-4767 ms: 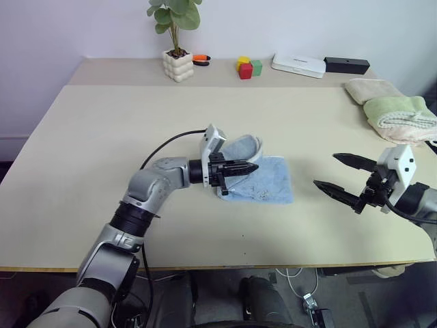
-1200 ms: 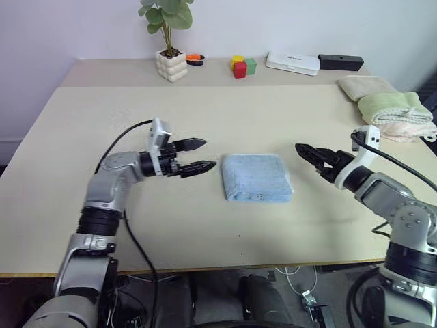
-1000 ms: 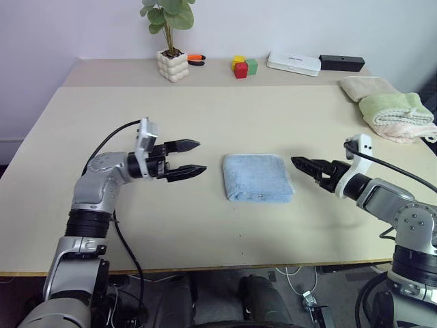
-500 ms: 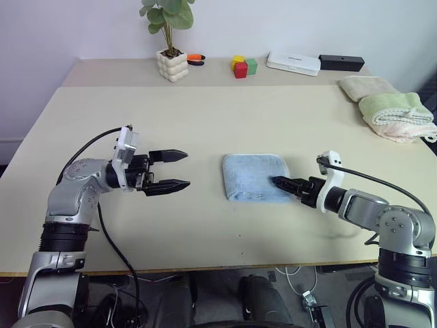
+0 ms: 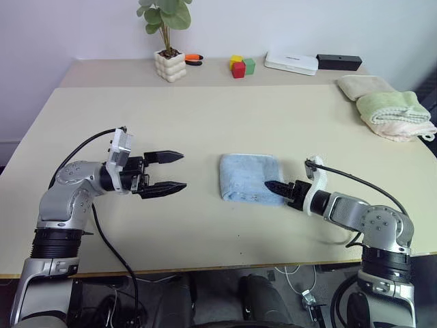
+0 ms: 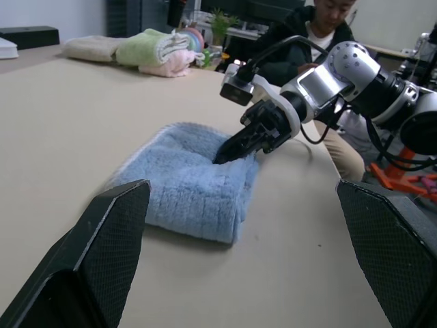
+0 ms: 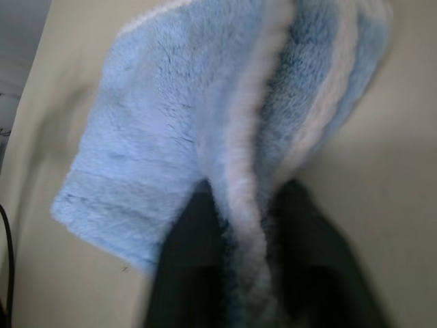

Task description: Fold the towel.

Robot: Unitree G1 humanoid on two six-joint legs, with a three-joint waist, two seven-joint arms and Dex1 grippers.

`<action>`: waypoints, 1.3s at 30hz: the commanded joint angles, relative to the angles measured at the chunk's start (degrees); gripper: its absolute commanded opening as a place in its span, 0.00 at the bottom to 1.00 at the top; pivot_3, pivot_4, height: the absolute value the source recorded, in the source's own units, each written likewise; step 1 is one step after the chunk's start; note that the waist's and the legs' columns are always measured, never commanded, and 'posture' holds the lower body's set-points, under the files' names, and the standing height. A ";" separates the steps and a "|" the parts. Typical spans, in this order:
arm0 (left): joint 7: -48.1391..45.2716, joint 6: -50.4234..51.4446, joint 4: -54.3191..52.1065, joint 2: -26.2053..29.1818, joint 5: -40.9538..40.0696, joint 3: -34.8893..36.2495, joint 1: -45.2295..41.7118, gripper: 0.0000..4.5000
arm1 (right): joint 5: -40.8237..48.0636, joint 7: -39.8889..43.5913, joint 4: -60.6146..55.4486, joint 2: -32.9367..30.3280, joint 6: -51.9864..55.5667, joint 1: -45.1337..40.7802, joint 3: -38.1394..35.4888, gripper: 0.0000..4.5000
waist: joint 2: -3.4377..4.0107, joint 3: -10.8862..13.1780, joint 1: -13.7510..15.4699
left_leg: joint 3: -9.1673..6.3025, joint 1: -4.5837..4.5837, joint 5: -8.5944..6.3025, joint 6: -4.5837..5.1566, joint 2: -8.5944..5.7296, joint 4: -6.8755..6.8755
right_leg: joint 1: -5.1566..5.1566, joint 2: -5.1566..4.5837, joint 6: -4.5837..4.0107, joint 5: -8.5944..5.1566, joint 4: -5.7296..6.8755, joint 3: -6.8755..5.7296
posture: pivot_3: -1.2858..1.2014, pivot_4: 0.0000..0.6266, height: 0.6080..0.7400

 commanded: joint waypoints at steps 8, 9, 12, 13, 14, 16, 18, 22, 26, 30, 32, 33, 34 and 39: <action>2.21 -2.72 0.61 -3.48 0.06 0.15 -1.93 1.00 | 1.52 -6.81 3.61 2.50 -8.59 -5.35 -10.88 0.01 | 0.01 0.01 0.28 | 0.01 -0.02 0.00 0.00 -0.02 0.01 | -0.01 0.00 0.01 0.01 0.00 0.01 | 0.52 0.24 0.96; 2.04 -3.84 2.37 -4.53 0.56 -0.25 -3.08 1.00 | 1.06 -9.72 3.21 2.89 -10.61 -4.75 -13.65 0.01 | 0.01 0.01 0.46 | 0.01 -0.02 0.00 0.00 -0.02 0.01 | 0.00 0.00 0.01 0.01 0.00 0.01 | 0.52 0.24 0.96; 1.53 -6.43 6.13 -6.88 1.84 -1.32 -5.68 1.00 | 0.56 -15.77 1.82 3.34 -14.89 -3.22 -19.55 0.01 | 0.01 0.01 0.53 | 0.01 -0.04 0.00 0.00 -0.04 0.03 | 0.01 -0.02 0.01 0.01 -0.02 -0.01 | 0.52 0.24 0.96; 1.25 -7.15 7.11 -7.36 2.19 -1.53 -6.27 1.00 | 0.49 -17.24 1.21 3.52 -16.11 -2.80 -20.80 0.01 | 0.01 0.01 0.52 | 0.02 -0.05 0.00 0.00 -0.06 0.02 | 0.01 -0.04 0.01 0.01 -0.03 -0.01 | 0.52 0.24 0.96; 1.17 -7.69 7.71 -7.86 2.53 -1.77 -6.70 1.00 | 0.58 -18.16 1.03 3.40 -17.00 -2.49 -21.64 0.01 | 0.01 0.01 0.40 | 0.01 -0.06 0.00 0.00 -0.07 0.02 | 0.02 -0.04 0.02 0.01 -0.05 -0.01 | 0.52 0.24 0.96; 0.58 -9.31 10.47 -9.07 3.13 -2.26 -8.28 1.00 | 1.85 -23.00 -0.58 5.59 -21.25 -1.81 -25.92 0.01 | 0.03 0.02 0.17 | 0.04 -0.06 0.00 0.00 -0.07 0.00 | -0.01 -0.04 0.03 0.01 -0.04 0.02 | 0.52 0.24 0.96; -0.70 -11.36 14.66 -10.61 3.83 -2.78 -10.61 1.00 | 2.90 -29.88 -4.55 11.69 -27.66 0.77 -30.68 0.01 | 0.03 0.01 0.17 | 0.02 -0.05 0.00 0.00 -0.03 0.00 | -0.05 0.03 0.04 0.02 0.01 0.03 | 0.52 0.24 0.96; -2.26 -13.35 18.18 -12.62 4.88 -3.66 -13.04 1.00 | 4.48 -35.99 -9.62 19.24 -35.57 2.55 -31.59 0.01 | 0.13 0.04 -0.15 | -0.08 -0.05 0.00 0.00 0.03 -0.07 | -0.14 0.16 0.04 0.01 0.14 0.03 | 0.52 0.24 0.96; -3.63 -14.25 20.55 -12.80 5.41 -3.58 -14.46 1.00 | 3.53 -40.69 -14.24 25.56 -40.57 3.87 -27.28 0.01 | 0.17 0.04 -0.25 | 0.05 -0.03 0.01 -0.01 0.02 0.01 | -0.25 0.15 0.04 0.00 0.38 0.19 | 0.52 0.24 0.96; -4.00 -14.79 21.30 -13.10 5.88 -3.81 -14.95 1.00 | 2.87 -40.87 -15.36 25.32 -42.07 5.11 -22.90 0.01 | 0.19 0.05 -0.22 | 0.04 0.00 0.01 -0.01 0.02 0.02 | -0.28 0.15 0.03 -0.03 0.49 0.21 | 0.52 0.24 0.96; -3.85 -14.61 20.66 -13.26 5.77 -3.79 -14.55 1.00 | 2.14 -41.60 -15.21 24.38 -42.38 6.45 -21.73 0.01 | 0.18 0.05 0.04 | 0.04 0.00 0.01 -0.01 0.02 0.03 | -0.27 0.14 0.03 -0.03 0.48 0.21 | 0.52 0.24 0.96; -3.45 -14.41 20.09 -13.61 5.79 -4.01 -14.34 1.00 | 2.52 -41.59 -14.73 23.52 -42.55 6.85 -21.70 0.01 | 0.18 0.05 0.16 | 0.03 -0.01 0.01 -0.01 0.01 0.03 | -0.26 0.13 0.02 -0.03 0.48 0.21 | 0.52 0.24 0.96; -3.28 -14.37 19.69 -13.77 5.82 -4.13 -14.00 1.00 | 2.96 -41.53 -14.16 22.76 -42.76 7.17 -21.70 0.01 | 0.19 0.05 0.20 | 0.03 -0.02 0.01 -0.01 0.01 0.04 | -0.26 0.13 0.02 -0.03 0.48 0.21 | 0.52 0.24 0.96; -2.59 -14.39 18.67 -13.62 5.57 -3.56 -12.58 1.00 | 3.32 -41.20 -11.32 18.61 -44.17 7.29 -21.86 0.08 | 0.18 0.05 -0.06 | 0.05 -0.01 0.01 -0.01 -0.02 0.06 | -0.25 0.09 0.02 -0.03 0.49 0.23 | 0.52 0.24 0.96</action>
